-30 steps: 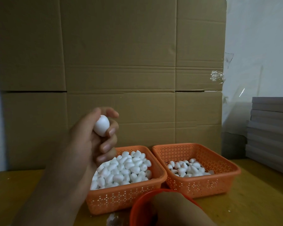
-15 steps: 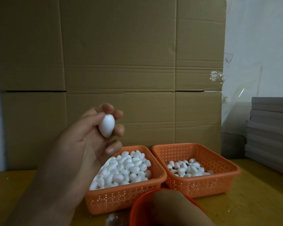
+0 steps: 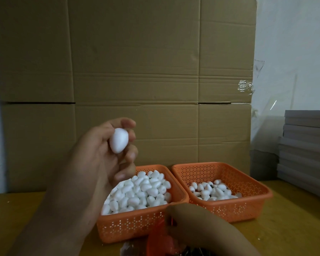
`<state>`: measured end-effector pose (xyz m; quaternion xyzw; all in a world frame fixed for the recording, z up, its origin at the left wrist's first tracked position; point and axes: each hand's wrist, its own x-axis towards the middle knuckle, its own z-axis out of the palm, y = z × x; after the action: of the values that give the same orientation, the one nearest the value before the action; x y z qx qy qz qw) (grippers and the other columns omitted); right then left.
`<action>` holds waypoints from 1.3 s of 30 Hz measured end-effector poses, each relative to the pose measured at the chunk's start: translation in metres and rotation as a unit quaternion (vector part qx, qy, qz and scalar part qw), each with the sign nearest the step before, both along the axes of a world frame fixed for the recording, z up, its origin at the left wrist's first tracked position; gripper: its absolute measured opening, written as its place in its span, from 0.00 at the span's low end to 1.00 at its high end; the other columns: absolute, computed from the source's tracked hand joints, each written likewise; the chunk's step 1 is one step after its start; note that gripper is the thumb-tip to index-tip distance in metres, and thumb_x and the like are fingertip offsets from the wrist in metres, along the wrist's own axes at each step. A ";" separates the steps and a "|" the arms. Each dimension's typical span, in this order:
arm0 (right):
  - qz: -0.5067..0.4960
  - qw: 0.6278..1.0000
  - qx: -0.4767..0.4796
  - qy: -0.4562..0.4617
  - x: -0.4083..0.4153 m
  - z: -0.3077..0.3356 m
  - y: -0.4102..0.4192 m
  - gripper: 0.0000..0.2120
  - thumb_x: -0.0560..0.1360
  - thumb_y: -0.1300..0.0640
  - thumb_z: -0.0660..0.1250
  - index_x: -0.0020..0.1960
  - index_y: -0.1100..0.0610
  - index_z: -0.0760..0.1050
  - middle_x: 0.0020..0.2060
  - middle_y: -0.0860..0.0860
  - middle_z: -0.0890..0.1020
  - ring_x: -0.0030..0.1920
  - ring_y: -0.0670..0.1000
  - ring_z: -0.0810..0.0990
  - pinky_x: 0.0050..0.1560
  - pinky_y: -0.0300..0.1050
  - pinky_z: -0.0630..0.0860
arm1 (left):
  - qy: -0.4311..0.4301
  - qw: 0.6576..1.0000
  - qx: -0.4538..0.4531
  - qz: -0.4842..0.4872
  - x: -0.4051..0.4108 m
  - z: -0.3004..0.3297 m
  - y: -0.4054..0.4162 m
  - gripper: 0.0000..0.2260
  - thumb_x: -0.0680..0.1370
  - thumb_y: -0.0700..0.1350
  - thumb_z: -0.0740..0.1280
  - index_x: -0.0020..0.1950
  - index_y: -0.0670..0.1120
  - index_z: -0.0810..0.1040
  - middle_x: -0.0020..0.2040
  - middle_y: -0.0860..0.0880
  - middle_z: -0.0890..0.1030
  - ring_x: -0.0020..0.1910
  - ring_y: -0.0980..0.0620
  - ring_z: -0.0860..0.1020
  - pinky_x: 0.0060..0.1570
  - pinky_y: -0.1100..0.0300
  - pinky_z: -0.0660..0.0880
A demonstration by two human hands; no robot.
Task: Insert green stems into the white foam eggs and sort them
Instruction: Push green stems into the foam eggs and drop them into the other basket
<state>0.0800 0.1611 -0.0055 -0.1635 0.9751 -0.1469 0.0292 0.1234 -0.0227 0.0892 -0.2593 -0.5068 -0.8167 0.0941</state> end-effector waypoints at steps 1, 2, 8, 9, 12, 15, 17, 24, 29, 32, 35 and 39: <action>0.000 1.000 0.007 0.008 0.001 0.000 0.000 0.11 0.80 0.54 0.60 0.57 0.57 0.75 0.52 0.54 0.82 0.52 0.53 0.81 0.55 0.49 0.78 | 0.003 1.000 0.002 -0.007 0.000 0.000 0.000 0.17 0.78 0.40 0.53 0.42 0.46 0.82 0.35 0.50 0.77 0.25 0.56 0.71 0.17 0.66 0.61; 0.001 1.000 0.021 0.018 0.000 0.001 0.000 0.10 0.80 0.54 0.60 0.58 0.56 0.75 0.53 0.53 0.81 0.53 0.52 0.80 0.56 0.48 0.77 | 0.010 1.000 0.000 -0.012 -0.001 0.000 0.001 0.16 0.76 0.38 0.56 0.43 0.46 0.84 0.37 0.49 0.79 0.27 0.56 0.74 0.18 0.66 0.63; 0.006 0.997 0.005 0.074 0.005 0.014 0.003 0.08 0.79 0.52 0.62 0.55 0.51 0.76 0.53 0.48 0.80 0.49 0.46 0.77 0.53 0.44 0.77 | 0.074 0.995 -0.068 0.011 -0.004 -0.007 0.000 0.13 0.64 0.41 0.72 0.48 0.51 0.86 0.52 0.48 0.85 0.47 0.53 0.85 0.29 0.68 0.75; 0.010 0.996 0.000 0.084 0.006 0.015 0.004 0.07 0.79 0.51 0.62 0.55 0.50 0.76 0.52 0.46 0.80 0.49 0.46 0.78 0.53 0.44 0.77 | 0.082 0.993 -0.080 0.028 -0.003 -0.007 0.000 0.15 0.63 0.43 0.75 0.49 0.52 0.85 0.51 0.48 0.86 0.46 0.54 0.85 0.30 0.68 0.76; 0.015 0.993 -0.027 0.110 0.009 0.019 0.004 0.05 0.77 0.49 0.64 0.51 0.47 0.77 0.45 0.42 0.79 0.47 0.42 0.78 0.50 0.42 0.78 | 0.078 0.991 -0.080 0.068 -0.002 -0.008 0.002 0.18 0.61 0.50 0.77 0.50 0.54 0.84 0.44 0.47 0.86 0.35 0.56 0.83 0.29 0.67 0.75; 0.021 0.989 -0.058 0.134 0.011 0.023 0.005 0.04 0.76 0.48 0.65 0.48 0.45 0.77 0.36 0.38 0.75 0.40 0.38 0.76 0.45 0.39 0.76 | 0.092 0.982 -0.091 0.138 -0.002 -0.009 0.004 0.13 0.65 0.57 0.76 0.45 0.54 0.84 0.36 0.52 0.82 0.29 0.58 0.77 0.27 0.67 0.74; 0.020 0.987 -0.070 0.145 0.014 0.027 0.005 0.03 0.76 0.48 0.65 0.48 0.45 0.77 0.33 0.37 0.74 0.36 0.36 0.74 0.41 0.34 0.73 | 0.105 0.975 -0.108 0.165 -0.003 -0.009 0.004 0.11 0.70 0.58 0.68 0.46 0.55 0.84 0.34 0.53 0.79 0.28 0.59 0.75 0.26 0.67 0.72; 0.018 0.982 -0.106 0.157 0.018 0.033 0.004 0.03 0.76 0.48 0.66 0.48 0.45 0.77 0.36 0.39 0.77 0.39 0.39 0.77 0.44 0.38 0.76 | 0.106 0.976 -0.122 0.145 -0.003 -0.010 0.006 0.18 0.69 0.54 0.68 0.58 0.58 0.82 0.46 0.50 0.84 0.38 0.57 0.82 0.33 0.66 0.77; 0.015 0.981 -0.114 0.158 0.018 0.032 0.004 0.04 0.76 0.48 0.66 0.48 0.45 0.77 0.35 0.40 0.77 0.36 0.39 0.76 0.39 0.35 0.74 | 0.085 0.976 -0.104 0.170 -0.005 -0.011 0.009 0.18 0.62 0.57 0.75 0.49 0.53 0.82 0.36 0.52 0.83 0.30 0.58 0.79 0.27 0.69 0.74; 0.013 0.980 -0.128 0.154 0.018 0.033 0.004 0.04 0.77 0.48 0.65 0.49 0.44 0.78 0.31 0.39 0.74 0.32 0.37 0.73 0.35 0.33 0.69 | 0.098 0.977 -0.093 0.162 -0.007 -0.012 0.005 0.09 0.69 0.54 0.74 0.47 0.55 0.85 0.37 0.54 0.81 0.33 0.59 0.77 0.30 0.66 0.75; 0.017 0.978 -0.156 0.135 0.019 0.037 0.004 0.08 0.79 0.49 0.62 0.53 0.42 0.79 0.31 0.40 0.76 0.35 0.39 0.76 0.39 0.37 0.74 | 0.101 0.982 -0.072 0.141 -0.007 -0.011 0.004 0.11 0.73 0.53 0.66 0.51 0.54 0.85 0.38 0.52 0.79 0.33 0.58 0.76 0.30 0.65 0.75; 0.021 0.975 -0.175 0.133 0.021 0.038 0.004 0.09 0.80 0.51 0.60 0.53 0.44 0.80 0.29 0.41 0.76 0.31 0.35 0.76 0.32 0.31 0.69 | 0.089 0.983 -0.086 0.137 -0.010 -0.012 0.004 0.13 0.68 0.53 0.68 0.51 0.57 0.83 0.38 0.52 0.82 0.33 0.56 0.78 0.31 0.64 0.76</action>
<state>0.1008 0.1648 0.0325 -0.2045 0.9258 -0.2919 -0.1264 0.1137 -0.0185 0.0773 -0.2661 -0.5952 -0.7233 0.2276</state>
